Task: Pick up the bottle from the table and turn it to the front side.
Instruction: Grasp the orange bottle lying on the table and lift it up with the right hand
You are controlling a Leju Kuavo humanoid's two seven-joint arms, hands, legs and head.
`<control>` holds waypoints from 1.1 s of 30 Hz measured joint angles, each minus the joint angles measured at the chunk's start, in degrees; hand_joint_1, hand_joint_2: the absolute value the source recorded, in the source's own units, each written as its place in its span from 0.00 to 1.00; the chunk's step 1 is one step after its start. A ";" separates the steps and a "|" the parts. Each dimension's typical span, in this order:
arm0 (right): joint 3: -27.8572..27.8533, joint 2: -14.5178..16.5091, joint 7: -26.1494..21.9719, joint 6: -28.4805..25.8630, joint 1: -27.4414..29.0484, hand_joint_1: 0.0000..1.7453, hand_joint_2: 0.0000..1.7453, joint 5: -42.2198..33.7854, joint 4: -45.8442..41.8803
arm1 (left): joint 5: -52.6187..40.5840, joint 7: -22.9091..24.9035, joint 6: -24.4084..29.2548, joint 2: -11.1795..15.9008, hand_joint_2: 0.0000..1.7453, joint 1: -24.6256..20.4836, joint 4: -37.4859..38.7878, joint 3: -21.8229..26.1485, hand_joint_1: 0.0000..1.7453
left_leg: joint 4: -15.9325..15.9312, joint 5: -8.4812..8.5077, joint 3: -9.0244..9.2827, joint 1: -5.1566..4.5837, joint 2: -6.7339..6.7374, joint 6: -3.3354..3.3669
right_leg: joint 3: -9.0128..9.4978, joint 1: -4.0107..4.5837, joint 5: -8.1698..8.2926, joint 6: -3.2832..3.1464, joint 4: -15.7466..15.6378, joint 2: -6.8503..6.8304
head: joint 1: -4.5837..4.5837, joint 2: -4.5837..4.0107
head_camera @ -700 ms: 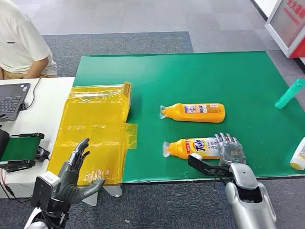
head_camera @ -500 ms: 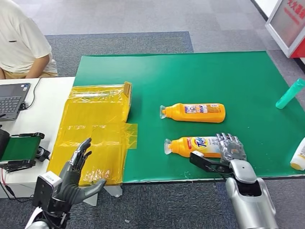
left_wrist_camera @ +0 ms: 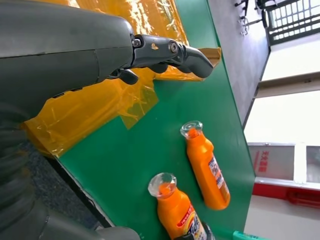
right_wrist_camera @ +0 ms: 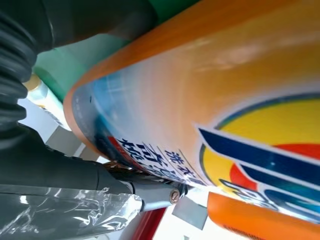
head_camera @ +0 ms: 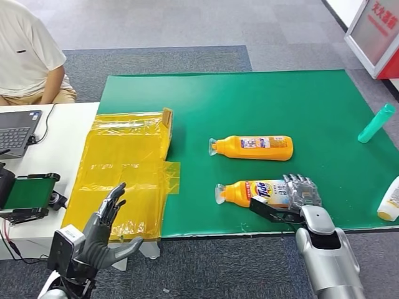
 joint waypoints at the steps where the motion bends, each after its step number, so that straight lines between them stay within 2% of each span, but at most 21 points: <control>1: -0.01 0.00 -0.28 -0.29 -0.07 1.00 1.00 0.00 0.16 | 0.07 0.05 0.07 0.10 1.00 0.00 0.02 -0.09 0.00 | 0.00 0.06 0.00 0.00 0.00 -0.06 | 0.00 0.00 0.02 0.01 0.00 0.00 | 0.00 0.01; 10: -0.39 0.31 -3.03 -1.90 0.12 1.00 1.00 -1.32 -0.17 | 0.25 0.63 0.23 0.56 1.00 0.04 0.03 -0.22 0.00 | 0.00 0.11 0.01 0.01 0.00 -0.19 | -0.02 0.01 -0.01 0.00 0.01 0.01 | 0.00 0.00; 16: -2.21 2.67 -5.93 -1.62 2.16 1.00 1.00 -10.23 -3.32 | 0.22 0.72 0.27 0.59 1.00 0.08 0.03 -0.20 0.00 | 0.00 0.05 -0.05 0.01 0.00 -0.18 | -0.06 0.02 -0.10 -0.01 0.02 0.00 | -0.01 0.00; 18: -3.76 4.41 -7.42 0.78 3.17 1.00 1.00 -19.73 -5.14 | 0.18 0.73 0.43 0.53 1.00 0.20 0.02 -0.14 0.00 | 0.00 0.04 -0.08 0.01 -0.01 -0.19 | -0.08 0.02 -0.12 -0.01 0.03 0.00 | 0.01 0.00; 21: -6.35 8.13 -8.59 5.67 5.42 1.00 1.00 -40.06 -9.45 | 0.17 0.73 0.37 0.09 1.00 0.41 0.01 0.33 0.00 | 0.00 0.03 -0.15 0.01 -0.01 -0.20 | -0.17 0.02 -0.15 -0.03 0.03 0.00 | -0.01 0.00; 26: -6.41 11.54 -7.68 8.10 9.60 1.00 1.00 -63.69 -15.73 | -0.16 0.77 0.07 -1.36 1.00 0.19 -0.03 1.97 0.00 | 0.00 0.01 -0.23 0.00 -0.11 -0.16 | -0.18 0.02 -0.24 0.03 0.03 -0.12 | 0.01 0.00; 29: -5.15 12.58 -6.98 8.79 12.71 1.00 1.00 -73.47 -19.42 | -0.16 0.21 0.51 -1.70 1.00 -0.66 -0.03 2.48 0.00 | 0.00 -0.04 -0.25 -0.02 -0.11 -0.14 | -0.19 0.01 -0.25 0.03 0.03 -0.11 | -0.01 0.00; 33: -2.44 12.93 -6.78 8.87 16.02 1.00 1.00 -80.57 -23.28 | 1.52 -0.93 1.57 -1.69 1.00 -2.25 -0.03 2.09 0.00 | 0.00 -0.06 -0.25 -0.02 -0.11 -0.15 | -0.22 0.01 -0.27 0.04 0.03 -0.11 | -0.01 -0.01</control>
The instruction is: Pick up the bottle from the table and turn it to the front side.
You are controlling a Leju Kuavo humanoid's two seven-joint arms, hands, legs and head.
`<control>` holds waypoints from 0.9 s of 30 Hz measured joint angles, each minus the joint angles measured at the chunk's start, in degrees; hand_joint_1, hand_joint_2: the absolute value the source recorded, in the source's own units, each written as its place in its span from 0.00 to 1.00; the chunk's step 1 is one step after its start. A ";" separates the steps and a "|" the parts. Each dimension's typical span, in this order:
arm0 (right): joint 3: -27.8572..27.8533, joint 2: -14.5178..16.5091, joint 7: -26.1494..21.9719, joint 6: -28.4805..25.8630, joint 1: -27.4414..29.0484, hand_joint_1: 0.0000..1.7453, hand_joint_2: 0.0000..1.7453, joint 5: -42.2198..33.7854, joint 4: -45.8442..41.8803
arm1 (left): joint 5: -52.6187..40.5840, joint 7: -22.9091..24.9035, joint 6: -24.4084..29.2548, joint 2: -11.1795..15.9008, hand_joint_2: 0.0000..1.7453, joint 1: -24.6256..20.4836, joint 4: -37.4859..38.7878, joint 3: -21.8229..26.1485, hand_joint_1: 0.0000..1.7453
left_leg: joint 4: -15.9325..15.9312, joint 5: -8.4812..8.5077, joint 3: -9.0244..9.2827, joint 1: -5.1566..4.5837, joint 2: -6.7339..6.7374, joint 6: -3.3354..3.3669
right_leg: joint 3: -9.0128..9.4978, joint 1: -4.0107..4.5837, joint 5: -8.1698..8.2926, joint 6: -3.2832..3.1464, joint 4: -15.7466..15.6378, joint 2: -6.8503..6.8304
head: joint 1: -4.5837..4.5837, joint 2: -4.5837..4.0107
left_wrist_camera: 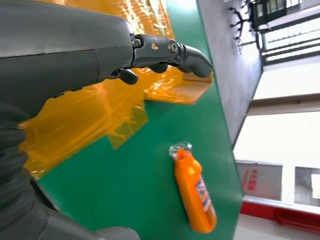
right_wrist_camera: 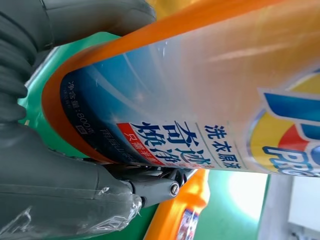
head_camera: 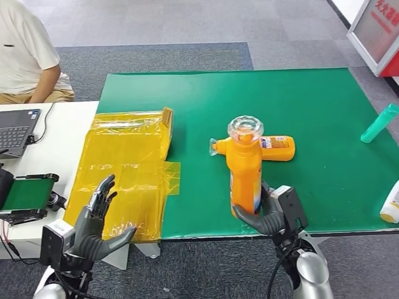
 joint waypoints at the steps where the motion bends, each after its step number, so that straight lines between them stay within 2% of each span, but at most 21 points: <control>1: 0.80 0.01 -0.11 -0.15 0.59 1.00 1.00 -1.06 -0.67 | 1.37 0.10 0.20 0.00 1.00 -0.57 0.01 -0.39 0.00 | 0.00 0.00 0.00 0.00 0.00 0.00 | 0.00 0.00 0.00 0.00 0.00 0.00 | 0.00 0.01; 8: 7.39 0.01 -1.48 -3.10 1.73 1.00 1.00 1.36 -1.59 | 19.07 3.94 -0.15 -0.10 1.00 -5.35 1.51 -2.96 0.00 | 0.00 0.04 0.02 0.00 0.01 -0.04 | 0.00 0.01 0.04 -0.03 0.00 0.02 | 0.00 0.01; 14: 10.35 0.01 -1.80 -3.96 1.68 1.00 1.00 2.45 -1.03 | 20.57 4.12 -0.01 -0.10 1.00 -6.64 3.17 -3.31 0.00 | 0.00 0.04 0.01 0.00 0.01 -0.02 | -0.01 0.00 0.03 -0.02 0.00 0.02 | 0.01 0.01; 24: 11.29 -0.02 -1.81 -4.00 1.54 1.00 1.00 2.71 -0.66 | 21.02 4.33 0.01 -0.10 1.00 -7.08 4.25 -3.37 0.00 | 0.00 0.02 0.00 0.00 0.01 -0.03 | -0.03 0.00 0.01 -0.02 0.00 0.02 | -0.01 0.01; 27: 13.64 -0.10 -3.37 -6.03 0.83 1.00 1.00 8.52 0.98 | 24.25 6.61 -0.93 -0.08 1.00 -8.46 5.65 -5.47 0.00 | 0.00 0.03 0.00 0.00 0.01 -0.03 | -0.03 0.00 0.02 -0.02 0.00 0.02 | 0.00 0.01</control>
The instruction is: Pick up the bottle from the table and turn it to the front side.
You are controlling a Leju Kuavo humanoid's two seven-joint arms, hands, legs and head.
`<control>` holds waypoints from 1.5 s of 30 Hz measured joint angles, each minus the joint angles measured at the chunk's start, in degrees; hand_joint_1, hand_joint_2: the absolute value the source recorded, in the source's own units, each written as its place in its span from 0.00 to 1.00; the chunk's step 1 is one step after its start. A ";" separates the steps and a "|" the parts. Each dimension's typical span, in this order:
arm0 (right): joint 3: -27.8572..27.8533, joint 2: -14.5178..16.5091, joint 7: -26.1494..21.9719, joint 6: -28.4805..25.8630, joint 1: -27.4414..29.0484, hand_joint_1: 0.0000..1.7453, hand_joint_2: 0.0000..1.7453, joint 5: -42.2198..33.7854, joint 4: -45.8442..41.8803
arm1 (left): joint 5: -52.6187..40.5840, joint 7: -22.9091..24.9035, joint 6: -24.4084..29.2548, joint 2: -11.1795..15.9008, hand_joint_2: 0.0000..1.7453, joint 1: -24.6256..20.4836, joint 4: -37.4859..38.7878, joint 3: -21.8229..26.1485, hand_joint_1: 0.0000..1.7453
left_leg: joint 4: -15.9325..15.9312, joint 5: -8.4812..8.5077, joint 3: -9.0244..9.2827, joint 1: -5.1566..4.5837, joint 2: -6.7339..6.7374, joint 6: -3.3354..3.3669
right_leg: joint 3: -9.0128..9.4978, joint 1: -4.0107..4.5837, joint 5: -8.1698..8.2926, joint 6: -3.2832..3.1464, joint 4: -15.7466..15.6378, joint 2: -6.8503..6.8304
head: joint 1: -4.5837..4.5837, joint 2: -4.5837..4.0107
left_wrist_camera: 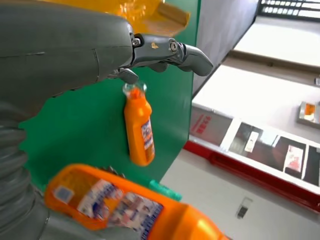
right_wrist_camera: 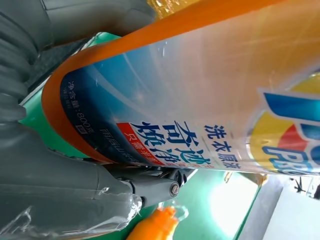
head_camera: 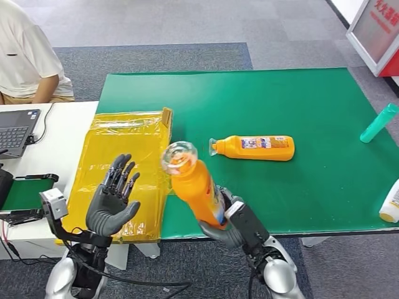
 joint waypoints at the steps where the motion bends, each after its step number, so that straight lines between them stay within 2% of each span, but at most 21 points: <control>1: 1.17 -0.03 -0.71 -0.89 -0.35 1.00 1.00 2.56 0.81 | 1.48 1.03 -0.34 0.01 1.00 -0.64 0.67 -1.18 0.00 | 0.00 0.01 0.00 0.00 0.00 0.00 | 0.00 0.00 0.00 0.00 0.00 0.00 | 0.01 0.00; 5: 3.80 -0.23 -1.41 -1.78 -1.62 1.00 1.00 6.61 2.78 | 4.28 3.18 -0.56 0.24 1.00 -1.82 2.18 -4.69 0.00 | 0.00 0.01 -0.01 0.00 0.00 0.00 | 0.00 0.00 0.01 0.00 0.00 0.00 | 0.00 0.01; 9: 6.32 -0.66 -1.42 -1.77 -3.10 1.00 1.00 9.57 4.60 | 6.62 4.89 -0.80 1.56 1.00 -2.31 3.34 -8.96 0.00 | 0.00 0.00 -0.02 0.00 0.00 0.00 | -0.02 0.00 0.00 0.01 0.00 0.00 | 0.01 0.00; 19: 9.43 -1.23 -1.60 -1.42 -5.15 1.00 1.00 10.17 8.37 | 6.85 5.59 -0.87 4.00 1.00 -4.92 5.43 -15.27 0.00 | 0.00 0.01 -0.03 0.00 0.00 0.00 | -0.03 0.00 0.00 0.00 0.00 0.00 | 0.00 0.01; 34: 10.66 -2.27 -3.54 -1.71 -5.49 1.00 1.00 9.73 13.44 | -8.46 6.33 -1.92 9.28 1.00 -7.13 6.50 -20.22 0.00 | 0.00 0.01 -0.06 0.00 0.00 0.00 | -0.02 0.00 0.00 0.00 0.00 0.00 | 0.00 0.01; 41: 11.07 -2.43 -4.62 -2.38 -5.41 1.00 1.00 10.19 15.19 | -10.34 6.72 -2.01 11.06 1.00 -6.12 6.26 -20.75 0.01 | 0.00 0.01 -0.07 0.00 0.00 0.00 | -0.02 0.00 0.00 0.00 0.00 -0.01 | 0.00 0.01; 45: 11.06 -2.44 -5.19 -2.74 -5.44 1.00 1.00 10.43 15.77 | -9.71 6.78 -1.74 11.22 1.00 -5.72 6.25 -20.75 1.00 | 0.00 0.01 -0.06 0.00 0.00 0.00 | -0.02 0.00 0.00 0.01 0.00 -0.01 | 0.01 0.00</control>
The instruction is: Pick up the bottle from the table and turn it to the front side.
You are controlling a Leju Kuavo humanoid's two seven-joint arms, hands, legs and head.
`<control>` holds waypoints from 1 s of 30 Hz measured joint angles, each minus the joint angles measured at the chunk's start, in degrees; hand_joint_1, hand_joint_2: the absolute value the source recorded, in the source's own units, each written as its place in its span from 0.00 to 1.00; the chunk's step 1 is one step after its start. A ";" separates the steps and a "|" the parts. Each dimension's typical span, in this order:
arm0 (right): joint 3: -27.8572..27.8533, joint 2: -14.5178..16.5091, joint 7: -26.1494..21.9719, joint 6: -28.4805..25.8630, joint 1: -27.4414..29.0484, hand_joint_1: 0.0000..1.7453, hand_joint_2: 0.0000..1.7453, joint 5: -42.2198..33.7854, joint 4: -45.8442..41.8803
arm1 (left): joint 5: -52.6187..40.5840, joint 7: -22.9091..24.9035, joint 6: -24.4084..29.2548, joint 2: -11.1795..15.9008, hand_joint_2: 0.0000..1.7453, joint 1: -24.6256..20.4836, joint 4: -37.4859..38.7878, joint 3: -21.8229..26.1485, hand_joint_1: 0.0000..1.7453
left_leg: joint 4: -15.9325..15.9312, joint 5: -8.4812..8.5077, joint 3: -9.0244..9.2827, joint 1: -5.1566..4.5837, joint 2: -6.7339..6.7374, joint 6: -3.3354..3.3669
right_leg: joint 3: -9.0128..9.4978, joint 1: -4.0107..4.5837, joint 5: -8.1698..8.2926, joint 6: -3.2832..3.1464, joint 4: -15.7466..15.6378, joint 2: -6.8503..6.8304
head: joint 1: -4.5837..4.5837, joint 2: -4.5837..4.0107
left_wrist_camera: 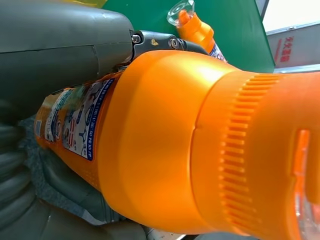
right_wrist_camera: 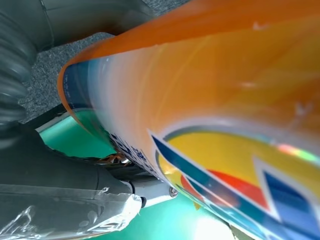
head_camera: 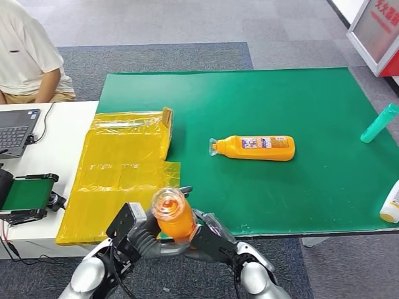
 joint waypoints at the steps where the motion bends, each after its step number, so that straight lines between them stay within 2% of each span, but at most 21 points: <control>1: -0.02 0.01 -0.11 -0.13 0.00 1.00 1.00 0.05 0.05 | 0.33 0.03 0.15 0.00 1.00 0.12 -0.04 0.02 1.00 | 0.00 0.00 0.00 0.00 0.00 0.00 | 0.00 0.00 0.00 0.00 0.00 0.00 | -0.01 0.00; 11: -0.72 -0.03 -1.40 -1.28 0.23 1.00 1.00 0.03 0.03 | 2.02 -0.49 2.47 0.02 1.00 1.00 -0.75 0.30 1.00 | 0.00 0.00 0.00 0.00 0.00 0.00 | 0.00 0.00 0.00 0.00 0.00 0.00 | -0.01 0.00; 15: -0.92 -0.02 -2.54 -2.30 0.28 1.00 1.00 0.42 -1.09 | -0.03 -1.71 3.20 -0.12 1.00 0.99 -1.56 0.17 1.00 | 0.00 0.02 -0.04 0.00 0.00 0.01 | -0.02 0.00 0.02 0.01 0.00 0.00 | 0.00 0.00; 20: -1.02 0.19 4.32 -0.48 -0.76 1.00 1.00 -0.10 -10.26 | -3.09 -0.84 4.29 -0.71 1.00 -0.39 -6.05 0.67 1.00 | 0.00 0.06 -0.05 0.00 -0.01 0.04 | 0.01 0.00 0.04 0.03 0.01 -0.03 | -0.01 0.01; 21: -1.05 0.21 4.74 -0.50 -0.74 0.80 1.00 -0.05 -11.76 | -4.21 -1.28 4.72 -0.84 1.00 -0.44 -6.79 0.78 1.00 | 0.00 0.07 -0.05 0.00 -0.02 0.05 | 0.02 0.00 0.04 0.03 0.01 -0.04 | -0.01 0.01; 24: -1.46 0.20 4.80 -0.89 -0.37 0.05 1.00 -0.09 -15.24 | -9.57 -3.27 7.05 -1.51 1.00 -0.44 -8.63 0.80 1.00 | 0.00 0.07 -0.06 0.00 -0.02 0.06 | 0.01 0.00 0.04 0.03 0.01 -0.05 | -0.02 0.01; 25: -1.78 0.20 4.80 -1.17 -0.22 0.00 1.00 -0.19 -16.19 | -11.46 -3.80 7.96 -1.90 1.00 -0.38 -9.11 0.91 1.00 | 0.00 0.07 -0.06 0.00 -0.02 0.06 | 0.01 0.00 0.04 0.04 0.01 -0.05 | -0.01 0.01; 30: -5.12 0.45 5.31 -3.21 0.04 0.00 1.00 -1.33 -21.63 | -23.67 -3.87 13.58 -5.30 1.00 0.07 -10.25 5.67 1.00 | 0.00 0.06 -0.06 -0.01 -0.02 0.04 | -0.08 -0.02 0.05 0.03 0.00 -0.03 | 0.00 0.01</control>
